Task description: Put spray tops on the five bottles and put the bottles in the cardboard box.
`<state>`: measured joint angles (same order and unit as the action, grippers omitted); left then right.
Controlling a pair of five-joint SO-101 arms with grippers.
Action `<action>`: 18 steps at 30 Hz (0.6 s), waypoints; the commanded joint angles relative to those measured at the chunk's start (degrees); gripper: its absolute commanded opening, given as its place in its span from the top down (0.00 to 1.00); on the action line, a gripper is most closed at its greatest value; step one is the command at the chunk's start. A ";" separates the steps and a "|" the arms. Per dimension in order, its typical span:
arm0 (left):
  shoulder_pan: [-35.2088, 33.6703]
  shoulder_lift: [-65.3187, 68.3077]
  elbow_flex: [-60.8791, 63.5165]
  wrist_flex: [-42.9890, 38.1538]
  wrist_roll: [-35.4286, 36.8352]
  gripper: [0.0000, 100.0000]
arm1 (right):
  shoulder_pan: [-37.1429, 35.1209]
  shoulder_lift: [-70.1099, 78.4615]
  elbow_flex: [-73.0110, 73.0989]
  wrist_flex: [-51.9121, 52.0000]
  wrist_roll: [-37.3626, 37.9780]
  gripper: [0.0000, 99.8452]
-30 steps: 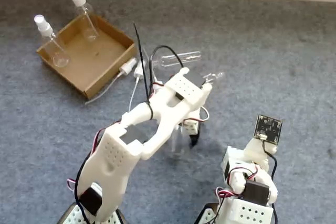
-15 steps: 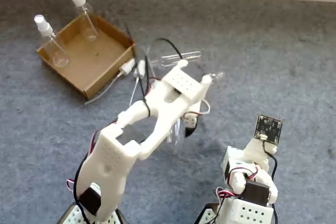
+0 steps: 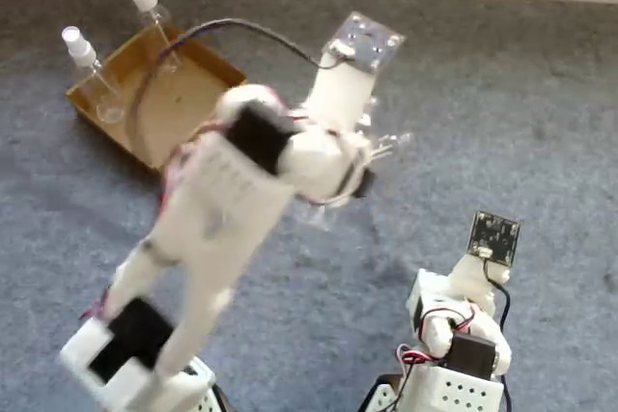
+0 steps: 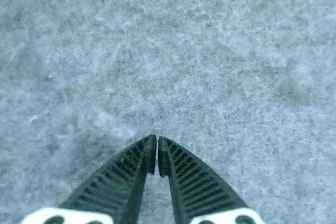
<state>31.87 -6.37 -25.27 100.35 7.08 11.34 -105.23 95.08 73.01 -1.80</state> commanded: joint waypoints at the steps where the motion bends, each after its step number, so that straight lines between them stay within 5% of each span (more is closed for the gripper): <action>1: -4.35 -14.99 3.38 0.44 -19.78 0.91 | 0.66 -0.04 9.54 -1.01 -0.44 1.00; 10: -10.59 -39.16 29.93 0.35 -22.86 0.91 | 0.66 -0.04 9.54 -1.01 -0.44 1.00; 18: -18.42 -57.45 48.75 -9.05 -22.95 0.91 | 0.66 -0.04 9.54 -1.01 -0.44 1.00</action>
<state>16.92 -55.69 15.87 97.01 -15.34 11.34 -105.23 95.08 73.01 -1.80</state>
